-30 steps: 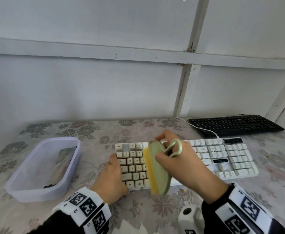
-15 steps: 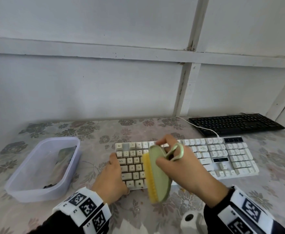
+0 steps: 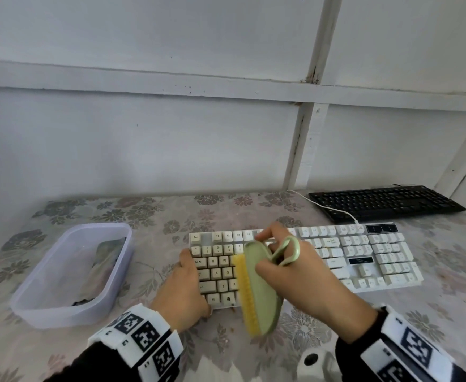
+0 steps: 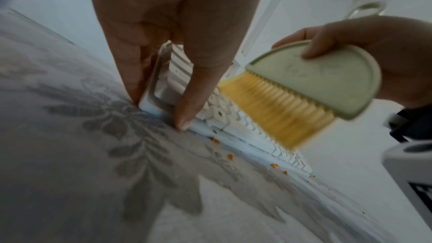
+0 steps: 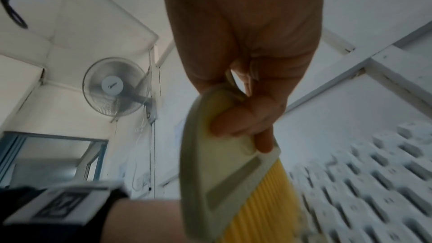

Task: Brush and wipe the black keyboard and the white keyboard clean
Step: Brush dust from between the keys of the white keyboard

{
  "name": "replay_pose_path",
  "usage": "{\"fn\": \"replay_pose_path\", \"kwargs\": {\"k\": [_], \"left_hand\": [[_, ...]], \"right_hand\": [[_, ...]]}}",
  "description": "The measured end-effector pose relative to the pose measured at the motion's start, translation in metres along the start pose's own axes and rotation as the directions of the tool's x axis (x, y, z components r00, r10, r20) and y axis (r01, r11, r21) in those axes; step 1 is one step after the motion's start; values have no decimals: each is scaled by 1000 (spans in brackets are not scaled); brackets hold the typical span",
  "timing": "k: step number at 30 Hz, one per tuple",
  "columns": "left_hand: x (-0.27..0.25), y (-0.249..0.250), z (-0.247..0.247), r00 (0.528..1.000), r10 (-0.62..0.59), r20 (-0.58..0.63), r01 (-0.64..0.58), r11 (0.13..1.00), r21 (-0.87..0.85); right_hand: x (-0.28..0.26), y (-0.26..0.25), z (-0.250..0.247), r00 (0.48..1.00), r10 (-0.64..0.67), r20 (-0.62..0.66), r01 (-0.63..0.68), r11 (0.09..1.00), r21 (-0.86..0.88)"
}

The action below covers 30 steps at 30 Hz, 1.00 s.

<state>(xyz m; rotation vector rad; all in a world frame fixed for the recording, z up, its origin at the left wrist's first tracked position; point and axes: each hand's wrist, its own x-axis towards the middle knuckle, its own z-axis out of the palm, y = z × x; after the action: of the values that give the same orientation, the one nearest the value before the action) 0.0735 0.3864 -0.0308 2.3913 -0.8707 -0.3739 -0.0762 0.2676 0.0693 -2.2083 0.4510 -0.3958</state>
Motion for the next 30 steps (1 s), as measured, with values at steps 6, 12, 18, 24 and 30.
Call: {"fn": "replay_pose_path", "kwargs": {"k": [6, 12, 18, 24, 30], "left_hand": [[-1, 2, -2, 1000, -9, 11, 9, 1000, 4], [0, 0, -1, 1000, -3, 7, 3, 1000, 3], [2, -1, 1, 1000, -3, 6, 3, 1000, 14], [0, 1, -1, 1000, -3, 18, 3, 1000, 8], [1, 0, 0, 1000, -1, 20, 1, 1000, 11]], "right_hand": [[27, -12, 2, 978, -69, -194, 79, 996, 46], [20, 1, 19, 995, -77, -66, 75, 997, -25], [1, 6, 16, 999, -23, 44, 24, 999, -28], [26, -14, 9, 983, -88, -162, 99, 993, 63], [16, 0, 27, 994, -96, -51, 95, 995, -25]]}}
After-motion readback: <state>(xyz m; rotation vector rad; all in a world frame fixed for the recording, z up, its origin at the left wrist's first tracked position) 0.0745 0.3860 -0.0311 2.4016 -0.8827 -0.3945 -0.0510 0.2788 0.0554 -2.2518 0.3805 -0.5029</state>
